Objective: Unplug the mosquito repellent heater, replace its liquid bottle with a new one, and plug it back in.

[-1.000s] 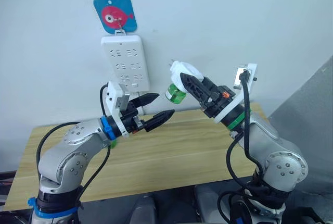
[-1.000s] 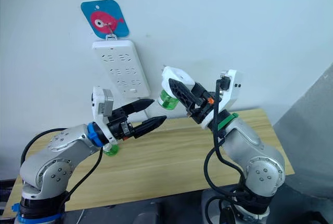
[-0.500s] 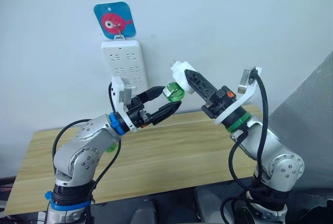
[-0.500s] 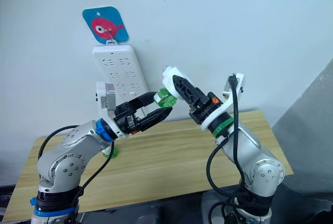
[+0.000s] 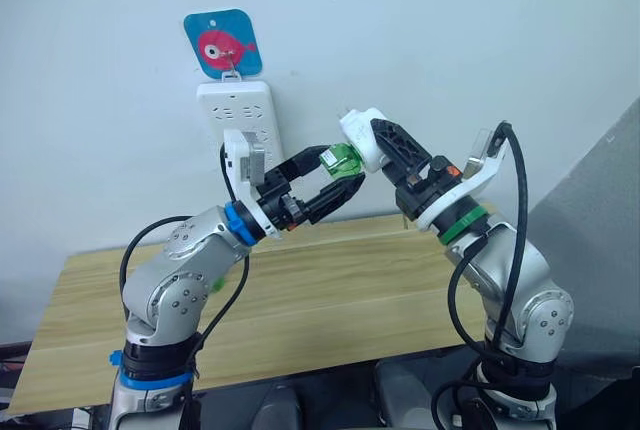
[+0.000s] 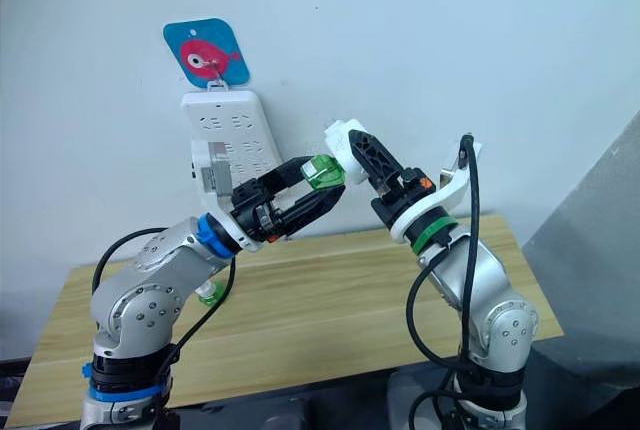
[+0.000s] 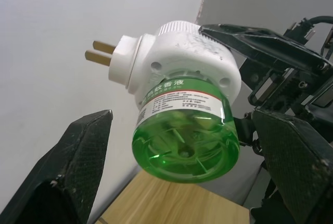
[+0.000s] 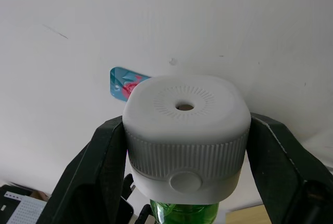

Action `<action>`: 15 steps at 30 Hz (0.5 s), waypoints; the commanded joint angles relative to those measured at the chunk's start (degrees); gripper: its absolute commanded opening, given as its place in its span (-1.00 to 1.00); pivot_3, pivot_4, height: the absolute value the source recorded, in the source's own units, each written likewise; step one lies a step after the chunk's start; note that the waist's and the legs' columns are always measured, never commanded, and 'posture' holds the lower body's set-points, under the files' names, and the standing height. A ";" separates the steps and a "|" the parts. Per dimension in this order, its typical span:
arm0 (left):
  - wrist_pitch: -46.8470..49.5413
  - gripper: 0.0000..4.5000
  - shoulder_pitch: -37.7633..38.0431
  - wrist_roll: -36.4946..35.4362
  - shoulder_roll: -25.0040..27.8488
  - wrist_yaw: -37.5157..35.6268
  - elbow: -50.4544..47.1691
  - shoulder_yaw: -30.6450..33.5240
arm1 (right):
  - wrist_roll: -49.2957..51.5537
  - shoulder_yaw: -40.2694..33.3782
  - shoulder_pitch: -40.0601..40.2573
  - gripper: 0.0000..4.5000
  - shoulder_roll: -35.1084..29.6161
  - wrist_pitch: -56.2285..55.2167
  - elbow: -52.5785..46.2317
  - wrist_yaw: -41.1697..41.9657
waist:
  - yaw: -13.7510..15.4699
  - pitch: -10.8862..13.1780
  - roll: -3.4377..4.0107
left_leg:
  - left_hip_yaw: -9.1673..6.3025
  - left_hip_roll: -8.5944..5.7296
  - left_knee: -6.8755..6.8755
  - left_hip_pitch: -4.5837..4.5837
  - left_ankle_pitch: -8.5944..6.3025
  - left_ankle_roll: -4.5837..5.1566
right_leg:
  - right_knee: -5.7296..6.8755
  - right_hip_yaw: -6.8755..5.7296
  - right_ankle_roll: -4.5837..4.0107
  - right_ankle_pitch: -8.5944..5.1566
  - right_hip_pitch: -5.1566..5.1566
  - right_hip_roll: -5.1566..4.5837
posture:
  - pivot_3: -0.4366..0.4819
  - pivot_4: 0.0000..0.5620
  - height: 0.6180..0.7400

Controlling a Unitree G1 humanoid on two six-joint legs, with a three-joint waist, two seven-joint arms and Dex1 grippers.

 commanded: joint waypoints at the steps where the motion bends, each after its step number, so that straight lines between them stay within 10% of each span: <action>1: -0.25 1.00 -0.80 -1.71 0.17 0.62 -2.42 0.42 | 2.29 1.20 -0.55 0.31 -0.49 -3.17 -2.29 -0.79 | 0.00 -0.01 0.00 | 0.00 0.00 0.00 0.00 0.00 0.00 | 0.00 0.01 0.00 0.00 0.00 0.00 | -0.49 -0.63 1.00; 4: 0.13 1.00 -0.63 -2.54 0.50 0.52 -2.38 0.38 | 2.75 1.78 -0.57 0.31 -1.28 -4.56 -2.17 -0.99 | 0.01 -0.02 0.00 | 0.00 -0.01 0.00 0.00 0.00 0.00 | 0.00 0.01 0.00 0.00 0.00 0.00 | -0.49 -0.63 1.00; 12: 0.63 0.05 -1.16 -4.01 0.79 1.14 -2.21 0.47 | 3.51 2.99 0.54 0.31 -2.73 -7.01 -1.95 -0.36 | 0.02 -0.05 0.01 | 0.00 -0.01 0.00 0.00 0.00 0.00 | 0.00 0.01 0.00 0.00 0.00 0.00 | -0.49 -0.63 1.00; 15: 0.71 0.00 -1.45 -3.87 0.88 1.41 -2.05 0.66 | 3.87 3.27 0.92 0.31 -3.41 -7.49 -2.07 -0.11 | 0.02 -0.05 0.01 | 0.00 -0.01 0.00 0.00 0.00 0.00 | 0.00 0.01 0.00 0.00 0.00 0.00 | -0.49 -0.63 1.00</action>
